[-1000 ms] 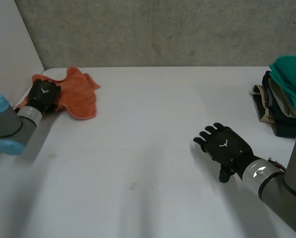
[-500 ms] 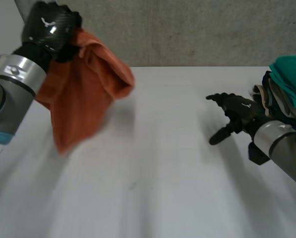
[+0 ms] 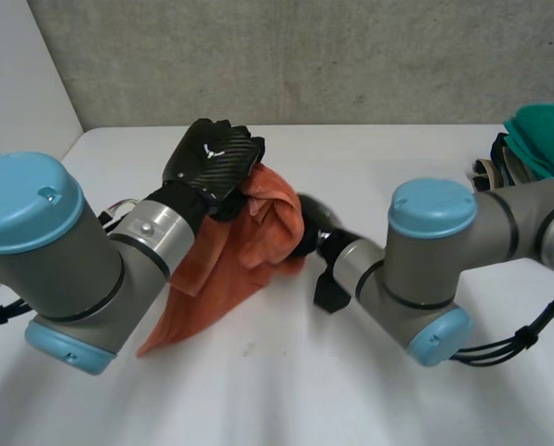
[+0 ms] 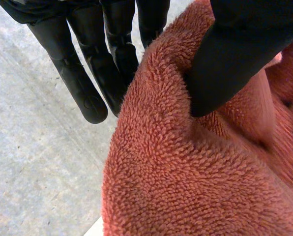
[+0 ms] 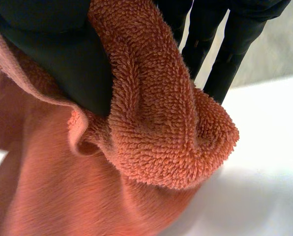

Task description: Fold the laundry.

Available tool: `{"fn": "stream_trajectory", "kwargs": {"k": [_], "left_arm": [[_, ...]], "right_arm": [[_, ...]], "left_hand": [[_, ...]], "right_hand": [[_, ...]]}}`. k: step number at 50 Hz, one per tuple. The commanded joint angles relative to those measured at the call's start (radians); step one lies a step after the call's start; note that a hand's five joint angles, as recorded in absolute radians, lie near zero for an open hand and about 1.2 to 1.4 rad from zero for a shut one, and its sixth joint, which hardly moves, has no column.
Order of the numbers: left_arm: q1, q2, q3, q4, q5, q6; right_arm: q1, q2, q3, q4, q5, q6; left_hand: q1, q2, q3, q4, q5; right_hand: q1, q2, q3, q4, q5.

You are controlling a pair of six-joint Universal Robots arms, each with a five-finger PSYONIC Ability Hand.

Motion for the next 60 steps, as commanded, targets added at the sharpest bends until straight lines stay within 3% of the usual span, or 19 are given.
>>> {"fn": "stream_trajectory", "kwargs": {"k": [1,6,10,18,24,28,32,40,47,52,56,60], "left_arm": [[0.057,0.075,-0.063,-0.005,0.003,0.014],[0.105,0.122,-0.093,-0.013,0.008,0.003],[0.108,0.127,-0.116,-0.016,0.008,-0.003],[0.105,0.061,-0.156,-0.016,0.008,-0.021],[0.099,-0.046,-0.156,-0.016,0.003,-0.023],[0.099,-0.060,-0.158,-0.016,0.000,-0.021],[0.099,-0.063,-0.161,-0.019,-0.001,-0.021],[0.108,-0.039,-0.173,-0.045,-0.007,-0.021],[0.131,0.026,-0.175,-0.102,-0.007,-0.023],[0.140,0.067,-0.176,-0.130,-0.004,-0.023],[0.139,0.089,-0.176,-0.134,-0.004,-0.024],[0.139,0.099,-0.176,-0.137,-0.004,-0.024]], "right_arm": [[-0.087,-0.176,0.039,-0.052,0.082,-0.354],[-0.112,-0.302,0.044,-0.057,0.094,-0.723],[-0.104,-0.320,0.021,-0.052,0.099,-0.865],[-0.084,-0.287,0.000,-0.046,0.082,-0.902],[-0.067,-0.095,-0.063,-0.026,0.090,-0.968],[-0.067,-0.014,-0.086,-0.011,0.096,-1.036],[-0.062,0.000,-0.099,0.012,0.119,-1.111],[-0.096,-0.222,0.041,0.045,0.150,-1.099],[-0.167,-0.399,0.188,0.204,0.157,-1.088],[-0.200,-0.405,0.243,0.424,0.148,-1.085],[-0.191,-0.365,0.257,0.485,0.119,-1.063],[-0.187,-0.276,0.234,0.457,0.058,-0.962]], "left_hand": [[0.335,0.218,0.208,0.195,0.280],[0.335,0.218,0.208,0.195,0.280],[0.312,0.195,0.185,0.173,0.257],[0.300,0.183,0.173,0.161,0.245],[0.324,0.207,0.196,0.184,0.269],[0.324,0.207,0.196,0.184,0.269],[0.324,0.207,0.196,0.184,0.269],[0.315,0.198,0.187,0.175,0.260],[0.309,0.192,0.182,0.169,0.254],[0.306,0.189,0.179,0.166,0.251],[0.303,0.186,0.176,0.164,0.248],[0.303,0.186,0.176,0.164,0.248]], "right_hand": [[0.356,0.258,0.250,0.227,0.299],[0.356,0.258,0.250,0.227,0.299],[0.356,0.258,0.250,0.227,0.299],[0.356,0.258,0.250,0.227,0.299],[0.356,0.258,0.250,0.227,0.299],[-0.866,-0.963,-0.971,-0.995,-0.923],[-0.866,-0.963,-0.971,-0.995,-0.923],[-0.866,-0.963,-0.971,-0.995,-0.923],[-0.759,-0.857,-0.865,-0.888,-0.816],[-0.580,-0.678,-0.686,-0.709,-0.637],[-0.422,-0.519,-0.527,-0.551,-0.479],[-0.424,-0.521,-0.529,-0.553,-0.481]]}}
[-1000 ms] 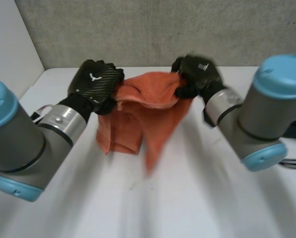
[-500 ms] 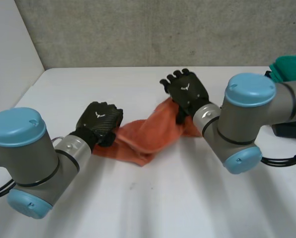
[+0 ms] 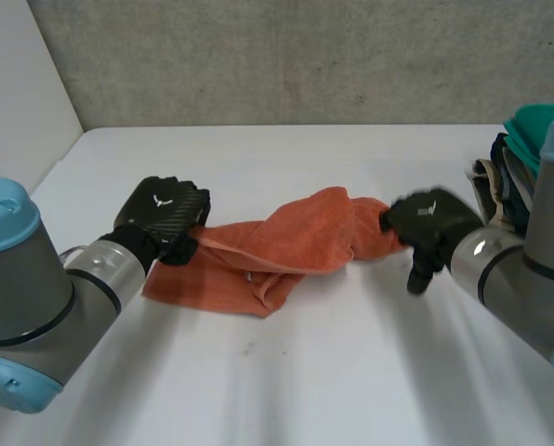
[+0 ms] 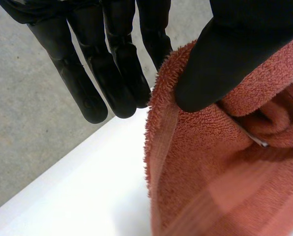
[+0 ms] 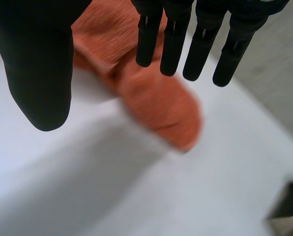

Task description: Fold the laundry.

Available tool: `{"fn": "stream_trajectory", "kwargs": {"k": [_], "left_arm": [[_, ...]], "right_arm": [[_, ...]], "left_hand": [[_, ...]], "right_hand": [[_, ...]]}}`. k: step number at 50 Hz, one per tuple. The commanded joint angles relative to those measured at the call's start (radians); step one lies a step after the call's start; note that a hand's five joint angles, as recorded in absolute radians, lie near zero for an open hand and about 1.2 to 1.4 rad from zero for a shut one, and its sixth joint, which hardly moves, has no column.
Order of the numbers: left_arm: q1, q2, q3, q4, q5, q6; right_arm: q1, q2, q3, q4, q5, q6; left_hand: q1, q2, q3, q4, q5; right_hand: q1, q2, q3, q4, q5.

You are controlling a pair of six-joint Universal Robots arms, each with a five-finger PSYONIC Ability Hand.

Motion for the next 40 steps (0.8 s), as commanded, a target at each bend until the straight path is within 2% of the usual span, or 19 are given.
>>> {"fn": "stream_trajectory", "kwargs": {"k": [1,5,7,11,22,30,40], "left_arm": [[-0.002,0.024,0.000,-0.005,0.000,-0.001],[0.000,0.037,-0.008,-0.014,0.000,-0.001],[0.000,0.043,-0.014,-0.014,0.000,-0.001],[0.001,0.049,-0.031,-0.016,-0.001,-0.001],[0.003,0.069,-0.085,-0.017,0.000,-0.001],[0.001,0.081,-0.108,-0.017,0.000,-0.009],[0.003,0.093,-0.109,-0.020,0.000,-0.029]], "right_arm": [[0.011,0.138,-0.025,0.017,-0.093,0.138],[0.011,0.231,-0.102,-0.003,-0.162,0.277],[0.015,0.300,-0.162,-0.014,-0.175,0.370],[0.049,0.374,-0.263,-0.040,-0.173,0.516],[0.126,0.429,-0.381,-0.176,-0.163,0.800],[0.204,0.521,-0.484,-0.170,-0.130,0.850],[0.258,0.603,-0.515,-0.155,-0.126,0.905]], "left_hand": [[0.241,0.170,0.176,0.164,0.197],[0.241,0.170,0.176,0.164,0.197],[0.241,0.170,0.176,0.164,0.197],[0.244,0.173,0.179,0.167,0.200],[0.244,0.173,0.179,0.167,0.200],[0.247,0.176,0.182,0.170,0.203],[0.247,0.176,0.182,0.170,0.203]], "right_hand": [[0.096,0.097,0.097,0.094,0.090],[-0.042,-0.040,-0.041,-0.044,-0.048],[-0.229,-0.228,-0.228,-0.231,-0.235],[-0.334,-0.333,-0.334,-0.336,-0.340],[-0.334,-0.333,-0.334,-0.336,-0.340],[-0.334,-0.333,-0.334,-0.336,-0.340],[-0.301,-0.300,-0.300,-0.303,-0.307]]}}
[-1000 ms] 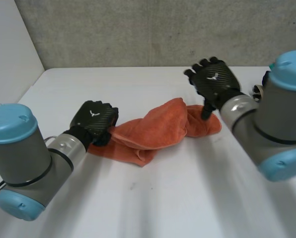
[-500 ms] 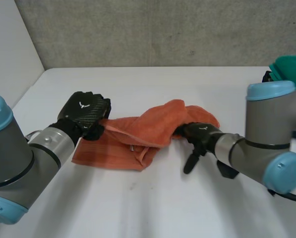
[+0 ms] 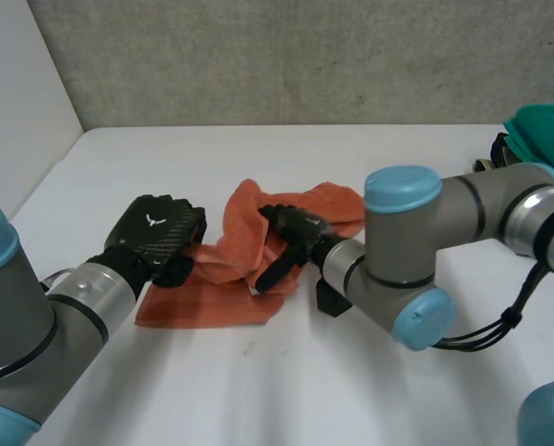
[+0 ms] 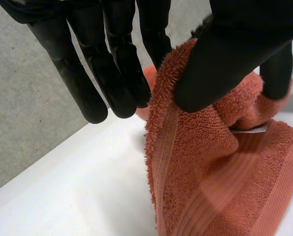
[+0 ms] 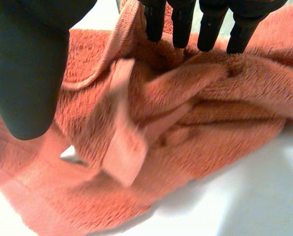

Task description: Fold the laundry.

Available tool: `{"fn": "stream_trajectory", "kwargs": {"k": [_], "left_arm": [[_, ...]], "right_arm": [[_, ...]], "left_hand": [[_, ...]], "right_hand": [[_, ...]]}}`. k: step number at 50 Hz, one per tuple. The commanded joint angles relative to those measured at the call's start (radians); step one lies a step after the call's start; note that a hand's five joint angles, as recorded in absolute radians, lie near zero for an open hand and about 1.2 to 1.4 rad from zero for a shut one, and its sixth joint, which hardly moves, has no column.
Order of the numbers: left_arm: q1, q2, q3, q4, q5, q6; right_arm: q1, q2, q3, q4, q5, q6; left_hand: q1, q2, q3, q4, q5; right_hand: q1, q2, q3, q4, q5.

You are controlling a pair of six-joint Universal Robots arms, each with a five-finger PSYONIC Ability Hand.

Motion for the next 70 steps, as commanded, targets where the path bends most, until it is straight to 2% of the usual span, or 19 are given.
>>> {"fn": "stream_trajectory", "kwargs": {"k": [1,4,5,9,12,17,21,25,33,38,42,47,48,51,53,55,60,63,70], "left_arm": [[0.001,0.006,0.001,-0.001,0.000,-0.008],[0.003,0.006,0.001,-0.001,0.000,-0.008],[0.004,0.006,0.001,-0.001,0.000,-0.008],[0.015,0.008,0.001,-0.001,-0.003,-0.008],[0.029,0.023,0.004,0.000,-0.005,-0.002],[0.102,0.089,0.019,0.000,-0.005,0.011],[0.145,0.161,0.051,-0.001,-0.005,0.011],[0.177,0.224,0.083,0.006,-0.003,0.012],[0.224,0.281,0.142,-0.001,0.009,0.072],[0.224,0.229,0.165,-0.011,0.014,0.146],[0.214,0.094,0.192,-0.003,0.014,0.209],[0.198,-0.135,0.332,-0.001,0.000,0.285],[0.192,-0.211,0.407,0.000,-0.003,0.308],[0.181,-0.293,0.543,0.008,-0.019,0.331],[0.167,-0.342,0.689,0.048,-0.052,0.338],[0.162,-0.354,0.770,0.101,-0.074,0.330],[0.155,-0.330,0.863,0.391,-0.091,0.304],[0.142,-0.284,0.842,0.492,-0.088,0.279],[0.152,-0.209,0.648,0.457,-0.086,0.279]], "right_arm": [[0.032,0.059,-0.018,0.006,0.001,0.057],[0.034,0.073,-0.021,0.001,0.001,0.059],[0.034,0.079,-0.030,-0.001,0.006,0.053],[0.031,0.068,-0.054,-0.007,0.061,0.005],[0.020,0.028,-0.044,-0.007,0.102,-0.108],[0.014,-0.258,0.053,-0.002,0.151,-0.521],[-0.034,-0.413,0.110,0.010,0.160,-0.787],[-0.090,-0.502,0.121,0.099,0.170,-0.967],[-0.232,-0.687,0.075,0.331,0.156,-1.049],[-0.262,-0.650,0.075,0.427,0.145,-1.105],[-0.265,-0.579,0.069,0.421,0.151,-1.149],[-0.262,-0.429,0.009,0.294,0.164,-1.150],[-0.259,-0.376,-0.030,0.220,0.167,-1.138],[-0.253,-0.311,-0.098,0.072,0.187,-1.115],[-0.250,-0.277,-0.144,-0.104,0.214,-1.081],[-0.246,-0.276,-0.158,-0.309,0.245,-1.035],[-0.241,-0.308,-0.130,-0.640,0.265,-0.968],[-0.236,-0.319,-0.120,-0.666,0.263,-0.954],[-0.230,-0.322,-0.058,-0.582,0.253,-0.951]], "left_hand": [[0.247,0.176,0.182,0.170,0.203],[0.250,0.179,0.185,0.173,0.206],[0.253,0.182,0.187,0.176,0.208],[0.273,0.202,0.208,0.196,0.229],[0.273,0.202,0.208,0.196,0.229],[0.273,0.202,0.208,0.196,0.229],[0.273,0.202,0.208,0.196,0.229],[0.273,0.202,0.208,0.196,0.229],[0.273,0.202,0.208,0.196,0.229],[0.273,0.202,0.208,0.196,0.229],[0.273,0.202,0.208,0.196,0.229],[0.273,0.202,0.208,0.196,0.229],[0.273,0.202,0.208,0.196,0.229],[0.273,0.202,0.208,0.196,0.229],[0.273,0.202,0.208,0.196,0.229],[0.273,0.202,0.208,0.196,0.229],[0.273,0.202,0.208,0.196,0.229],[0.273,0.202,0.208,0.196,0.229],[0.273,0.202,0.208,0.196,0.229]], "right_hand": [[0.032,0.070,0.067,0.069,0.055],[0.228,0.266,0.264,0.265,0.252],[0.482,0.520,0.518,0.519,0.506],[1.149,1.186,1.184,1.185,1.172],[1.150,1.188,1.186,1.187,1.174],[1.150,1.188,1.186,1.187,1.174],[1.150,1.188,1.186,1.187,1.174],[1.150,1.188,1.186,1.187,1.174],[1.150,1.188,1.186,1.187,1.174],[1.150,1.188,1.186,1.187,1.174],[1.150,1.188,1.186,1.187,1.174],[1.150,1.188,1.186,1.187,1.174],[1.150,1.188,1.186,1.187,1.174],[1.150,1.188,1.186,1.187,1.174],[1.150,1.188,1.186,1.187,1.174],[1.150,1.188,1.186,1.187,1.174],[1.150,1.188,1.186,1.187,1.174],[1.150,1.188,1.186,1.187,1.174],[1.150,1.188,1.186,1.187,1.174]]}}
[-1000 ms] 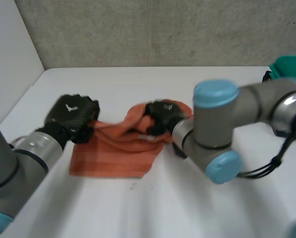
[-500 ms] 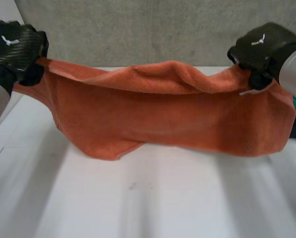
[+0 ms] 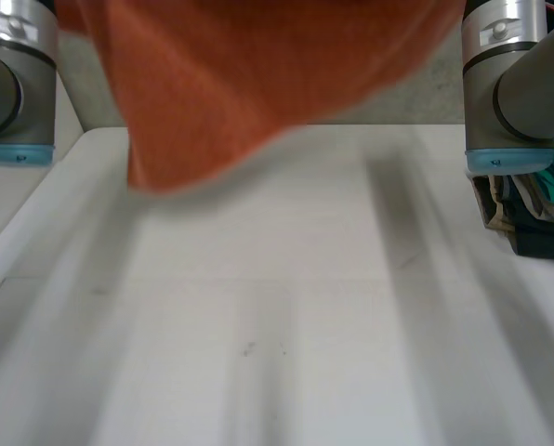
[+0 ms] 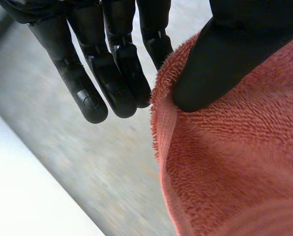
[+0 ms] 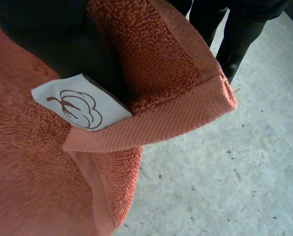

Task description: Fold the laundry.

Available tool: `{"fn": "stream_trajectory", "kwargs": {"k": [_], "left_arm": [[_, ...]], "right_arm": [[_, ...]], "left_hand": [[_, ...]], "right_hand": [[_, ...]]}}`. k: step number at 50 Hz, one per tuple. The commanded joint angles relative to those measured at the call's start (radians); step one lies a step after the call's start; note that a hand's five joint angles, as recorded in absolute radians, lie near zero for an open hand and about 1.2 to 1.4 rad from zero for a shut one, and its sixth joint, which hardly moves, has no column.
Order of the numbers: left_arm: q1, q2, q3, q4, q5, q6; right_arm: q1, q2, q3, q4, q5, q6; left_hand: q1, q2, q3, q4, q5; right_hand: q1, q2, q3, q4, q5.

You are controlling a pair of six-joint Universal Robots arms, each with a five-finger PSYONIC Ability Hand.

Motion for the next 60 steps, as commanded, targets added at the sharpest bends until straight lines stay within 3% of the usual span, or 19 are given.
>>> {"fn": "stream_trajectory", "kwargs": {"k": [1,11,20,22,23,24,26,30,38,43,48,52,60], "left_arm": [[-0.002,0.084,-0.240,-0.003,0.004,-0.008],[-0.027,0.069,-0.612,-0.121,0.007,-0.006],[-0.082,0.065,-0.840,-0.135,0.010,-0.011],[-0.077,0.075,-0.850,-0.138,0.010,-0.012],[-0.073,0.093,-0.854,-0.147,0.010,-0.009],[-0.070,0.102,-0.856,-0.153,0.010,-0.009],[-0.053,0.128,-0.851,-0.188,0.016,-0.011],[0.019,0.147,-0.842,-0.268,0.074,-0.014],[0.189,0.174,-0.846,-0.441,0.308,-0.023],[0.262,0.165,-0.856,-0.477,0.408,-0.020],[0.311,0.119,-0.831,-0.475,0.427,-0.022],[0.300,0.055,-0.810,-0.478,0.428,-0.023],[0.210,0.032,-0.771,-0.445,0.428,-0.100]], "right_arm": [[0.005,-0.010,0.091,0.089,-0.017,0.006],[-0.012,0.041,0.320,0.211,-0.158,0.006],[-0.077,0.046,0.507,0.369,-0.142,0.005],[-0.098,0.041,0.533,0.380,-0.148,0.006],[-0.113,0.035,0.561,0.380,-0.156,0.006],[-0.118,0.030,0.573,0.380,-0.159,0.005],[-0.127,0.015,0.602,0.373,-0.162,0.005],[-0.158,-0.004,0.630,0.372,-0.162,0.009],[-0.201,-0.004,0.630,0.372,-0.161,0.019],[-0.199,-0.004,0.630,0.372,-0.162,0.060],[-0.201,-0.002,0.629,0.372,-0.162,0.077],[-0.201,-0.002,0.632,0.372,-0.162,0.077],[-0.198,0.000,0.642,0.372,-0.164,0.075]], "left_hand": [[0.273,0.196,0.202,0.192,0.218],[0.273,0.196,0.202,0.192,0.218],[0.273,0.196,0.202,0.192,0.218],[-0.027,-0.104,-0.098,-0.108,-0.082],[-0.424,-0.501,-0.496,-0.506,-0.479],[-0.562,-0.639,-0.633,-0.643,-0.617],[-0.741,-0.818,-0.813,-0.823,-0.796],[-0.868,-0.945,-0.940,-0.950,-0.923],[-0.860,-0.937,-0.931,-0.941,-0.915],[-0.819,-0.896,-0.890,-0.900,-0.874],[-0.731,-0.808,-0.802,-0.812,-0.786],[-0.698,-0.775,-0.770,-0.780,-0.753],[-0.704,-0.781,-0.776,-0.786,-0.759]], "right_hand": [[0.335,0.226,0.208,0.195,0.226],[0.335,0.226,0.208,0.195,0.226],[0.335,0.226,0.208,0.195,0.226],[0.335,0.226,0.208,0.195,0.226],[0.335,0.226,0.208,0.195,0.226],[0.335,0.226,0.208,0.195,0.226],[0.335,0.226,0.208,0.195,0.226],[0.335,0.226,0.208,0.195,0.226],[0.335,0.226,0.208,0.195,0.226],[0.335,0.226,0.208,0.195,0.226],[0.335,0.226,0.208,0.195,0.226],[0.335,0.226,0.208,0.195,0.226],[0.335,0.226,0.208,0.195,0.226]]}}
